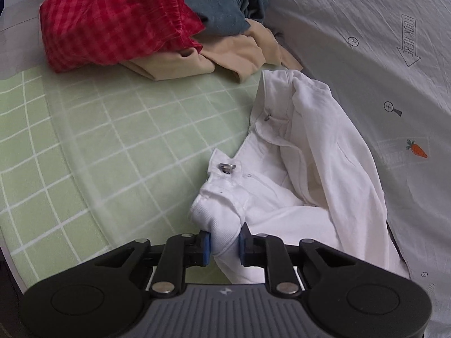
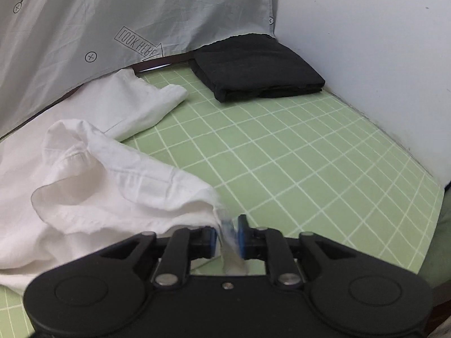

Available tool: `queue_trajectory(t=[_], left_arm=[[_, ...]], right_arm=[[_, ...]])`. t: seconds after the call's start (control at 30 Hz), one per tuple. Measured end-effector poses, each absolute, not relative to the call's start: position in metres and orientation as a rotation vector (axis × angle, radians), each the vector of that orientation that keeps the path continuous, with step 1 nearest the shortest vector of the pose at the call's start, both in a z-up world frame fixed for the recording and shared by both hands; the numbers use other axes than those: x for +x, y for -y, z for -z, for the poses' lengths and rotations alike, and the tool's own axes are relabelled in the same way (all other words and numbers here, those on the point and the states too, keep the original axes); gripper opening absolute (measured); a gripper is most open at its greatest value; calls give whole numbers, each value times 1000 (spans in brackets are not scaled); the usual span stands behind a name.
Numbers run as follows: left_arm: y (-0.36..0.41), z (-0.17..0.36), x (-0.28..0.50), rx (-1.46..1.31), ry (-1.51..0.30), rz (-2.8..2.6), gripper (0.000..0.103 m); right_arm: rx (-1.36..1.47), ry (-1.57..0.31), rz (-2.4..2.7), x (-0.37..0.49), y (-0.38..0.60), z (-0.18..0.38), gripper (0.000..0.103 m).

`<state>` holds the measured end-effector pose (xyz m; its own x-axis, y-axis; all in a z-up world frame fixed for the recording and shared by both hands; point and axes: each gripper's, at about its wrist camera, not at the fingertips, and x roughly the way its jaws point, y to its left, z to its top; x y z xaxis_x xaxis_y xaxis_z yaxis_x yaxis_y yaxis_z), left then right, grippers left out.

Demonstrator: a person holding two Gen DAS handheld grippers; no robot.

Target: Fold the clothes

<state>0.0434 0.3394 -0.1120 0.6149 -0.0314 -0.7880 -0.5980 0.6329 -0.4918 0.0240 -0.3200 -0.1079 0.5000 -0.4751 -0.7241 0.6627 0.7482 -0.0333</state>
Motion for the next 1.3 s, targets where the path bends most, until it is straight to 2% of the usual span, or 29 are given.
queue_trajectory(t=[0.03, 0.07, 0.27, 0.33, 0.63, 0.67, 0.7, 0.73, 0.8, 0.97, 1.17, 1.3], left_arm=[[-340, 113, 41, -844, -854, -374, 21], [-340, 113, 40, -856, -850, -374, 21], [-338, 115, 39, -860, -850, -377, 23], [-337, 117, 40, -860, -856, -383, 24], [-335, 129, 35, -924, -873, -434, 26], [-335, 131, 35, -930, -874, -440, 26], [-334, 131, 35, -935, -874, -445, 26], [-334, 132, 35, -939, -874, -451, 26], [-334, 132, 35, -944, -870, -462, 26], [-335, 128, 39, -936, -838, -482, 21], [-350, 102, 48, -976, -729, -482, 19], [-354, 76, 51, -944, -664, -447, 19]], right_arm=[[271, -770, 708, 20, 314, 106, 40], [282, -750, 710, 19, 310, 103, 44], [260, -628, 582, 46, 276, 74, 59], [244, -606, 505, 62, 264, 68, 70], [220, -789, 330, 164, 255, 110, 71], [224, -816, 329, 173, 258, 117, 70], [224, -846, 328, 179, 265, 122, 62], [229, -866, 319, 183, 270, 124, 38], [247, -861, 293, 185, 280, 122, 9], [176, -670, 364, 182, 322, 65, 5], [149, -306, 525, 155, 381, -35, 4], [37, -80, 555, 112, 371, -84, 4]])
